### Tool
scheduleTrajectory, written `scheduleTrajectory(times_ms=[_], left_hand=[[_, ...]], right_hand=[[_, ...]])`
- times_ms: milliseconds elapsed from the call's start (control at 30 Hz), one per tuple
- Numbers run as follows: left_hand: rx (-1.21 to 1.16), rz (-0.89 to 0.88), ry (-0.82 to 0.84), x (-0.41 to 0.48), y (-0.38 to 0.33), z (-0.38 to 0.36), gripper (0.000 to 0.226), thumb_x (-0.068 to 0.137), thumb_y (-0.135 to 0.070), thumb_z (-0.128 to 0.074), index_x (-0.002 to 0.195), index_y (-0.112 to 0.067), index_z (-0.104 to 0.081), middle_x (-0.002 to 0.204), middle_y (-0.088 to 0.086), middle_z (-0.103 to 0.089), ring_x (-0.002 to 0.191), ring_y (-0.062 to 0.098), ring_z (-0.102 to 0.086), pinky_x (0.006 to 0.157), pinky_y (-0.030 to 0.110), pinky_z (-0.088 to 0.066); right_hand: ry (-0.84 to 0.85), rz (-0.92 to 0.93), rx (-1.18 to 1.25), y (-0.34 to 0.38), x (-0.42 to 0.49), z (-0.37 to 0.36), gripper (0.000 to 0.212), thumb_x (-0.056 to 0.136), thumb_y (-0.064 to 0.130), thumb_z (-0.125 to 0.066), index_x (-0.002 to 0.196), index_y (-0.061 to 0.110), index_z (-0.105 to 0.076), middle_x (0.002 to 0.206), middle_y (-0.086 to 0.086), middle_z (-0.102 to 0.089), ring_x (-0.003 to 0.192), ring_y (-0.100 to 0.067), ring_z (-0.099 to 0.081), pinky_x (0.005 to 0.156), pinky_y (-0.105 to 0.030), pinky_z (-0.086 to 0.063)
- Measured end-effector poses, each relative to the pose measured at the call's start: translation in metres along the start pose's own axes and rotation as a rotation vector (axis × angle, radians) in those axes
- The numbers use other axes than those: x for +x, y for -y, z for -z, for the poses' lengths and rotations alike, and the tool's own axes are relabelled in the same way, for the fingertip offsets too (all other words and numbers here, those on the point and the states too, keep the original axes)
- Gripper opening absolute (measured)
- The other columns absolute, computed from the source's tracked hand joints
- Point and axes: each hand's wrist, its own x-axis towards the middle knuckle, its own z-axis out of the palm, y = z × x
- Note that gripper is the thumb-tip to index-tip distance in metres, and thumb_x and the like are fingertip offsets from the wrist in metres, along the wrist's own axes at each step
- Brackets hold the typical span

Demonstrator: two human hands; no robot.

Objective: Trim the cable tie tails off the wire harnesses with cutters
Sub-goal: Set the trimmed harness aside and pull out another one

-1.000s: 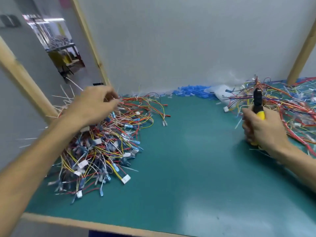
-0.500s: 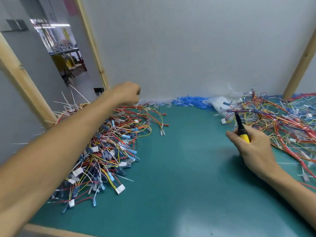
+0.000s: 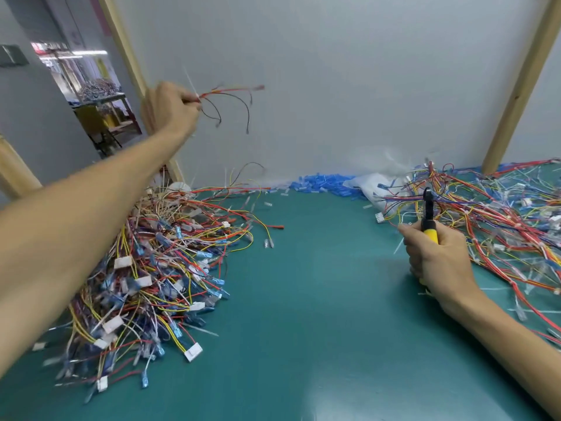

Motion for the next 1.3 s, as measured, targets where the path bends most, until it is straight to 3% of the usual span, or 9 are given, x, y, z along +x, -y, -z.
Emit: scheduleTrajectory(times_ms=[133, 500, 633, 733, 833, 933, 1000, 1167, 1300], left_hand=[[-0.032, -0.073, -0.186, 0.026, -0.023, 0.034, 0.026, 0.088, -0.043, -0.071, 0.112, -0.037, -0.079, 0.099, -0.007, -0.081, 0.093, 0.013, -0.073, 0.075, 0.022, -0.045], [-0.107, -0.354, 0.078, 0.003, -0.073, 0.056, 0.022, 0.083, -0.037, -0.08, 0.1, -0.024, -0.085, 0.092, -0.001, -0.081, 0.088, 0.012, -0.073, 0.083, 0.028, -0.058], [-0.21, -0.183, -0.264, 0.012, -0.093, 0.053, 0.009, 0.085, -0.035, -0.072, 0.081, -0.03, -0.079, 0.085, -0.012, -0.078, 0.08, 0.0, -0.068, 0.066, 0.018, -0.046], [-0.12, -0.001, -0.405, 0.041, -0.092, 0.059, 0.032, 0.097, -0.022, -0.065, 0.073, -0.032, -0.045, 0.072, -0.007, -0.053, 0.065, 0.004, -0.042, 0.06, 0.02, -0.034], [-0.149, -0.281, -0.089, 0.006, -0.116, 0.058, 0.003, 0.085, -0.026, -0.075, 0.083, -0.027, -0.075, 0.079, -0.011, -0.067, 0.074, 0.001, -0.061, 0.07, 0.019, -0.049], [-0.049, -0.589, 0.506, -0.08, -0.129, 0.047, 0.017, 0.077, -0.018, -0.077, 0.092, -0.02, -0.085, 0.083, -0.003, -0.079, 0.078, 0.012, -0.072, 0.075, 0.035, -0.061], [0.092, -0.709, 0.663, -0.141, -0.12, 0.038, 0.024, 0.077, -0.01, -0.069, 0.094, -0.019, -0.084, 0.087, 0.004, -0.08, 0.082, 0.024, -0.074, 0.075, 0.039, -0.06], [0.195, -0.973, 0.607, -0.238, -0.097, 0.038, 0.02, 0.076, 0.0, -0.066, 0.092, -0.012, -0.069, 0.088, 0.007, -0.069, 0.085, 0.036, -0.067, 0.058, 0.037, -0.04], [0.064, -1.088, 0.456, -0.266, -0.099, 0.047, 0.029, 0.069, 0.007, -0.063, 0.094, -0.008, -0.064, 0.074, 0.007, -0.065, 0.068, 0.033, -0.064, 0.045, 0.037, -0.041]], right_hand=[[0.001, -0.003, 0.02, -0.002, 0.0, -0.001, 0.035, 0.097, 0.025, -0.07, 0.066, 0.022, -0.055, 0.053, 0.008, -0.041, 0.043, -0.01, -0.031, 0.043, -0.021, -0.028], [-0.009, 0.075, -0.162, 0.002, -0.005, -0.001, 0.029, 0.098, 0.019, -0.071, 0.071, 0.014, -0.059, 0.053, 0.006, -0.048, 0.049, -0.019, -0.039, 0.055, -0.034, -0.035], [-0.005, 0.181, -0.34, 0.009, -0.013, -0.006, 0.028, 0.095, 0.023, -0.074, 0.071, 0.013, -0.064, 0.065, -0.012, -0.056, 0.059, -0.027, -0.047, 0.063, -0.051, -0.047], [-0.001, 0.191, -0.326, 0.01, -0.015, -0.007, 0.028, 0.095, 0.02, -0.074, 0.071, 0.013, -0.063, 0.059, 0.001, -0.055, 0.058, -0.025, -0.046, 0.061, -0.043, -0.042], [0.006, 0.178, -0.267, 0.007, -0.012, -0.006, 0.029, 0.097, 0.02, -0.072, 0.07, 0.014, -0.065, 0.053, 0.008, -0.052, 0.054, -0.022, -0.042, 0.058, -0.038, -0.037], [-0.025, 0.215, -0.156, 0.01, -0.015, -0.006, 0.019, 0.099, 0.023, -0.071, 0.081, 0.018, -0.073, 0.058, 0.001, -0.051, 0.054, -0.021, -0.04, 0.055, -0.039, -0.034], [-0.094, 0.275, -0.101, 0.018, -0.018, -0.005, 0.012, 0.1, 0.027, -0.07, 0.091, 0.024, -0.076, 0.064, -0.01, -0.053, 0.055, -0.023, -0.041, 0.053, -0.04, -0.034], [0.138, 0.411, -0.243, 0.03, -0.036, -0.01, 0.025, 0.096, 0.034, -0.072, 0.12, 0.028, -0.075, 0.084, 0.027, -0.063, 0.054, -0.01, -0.054, 0.057, -0.016, -0.047], [0.448, 0.396, -0.337, 0.022, -0.049, -0.03, 0.026, 0.088, 0.034, -0.078, 0.113, 0.036, -0.075, 0.088, 0.015, -0.072, 0.061, -0.007, -0.06, 0.06, -0.018, -0.051]])
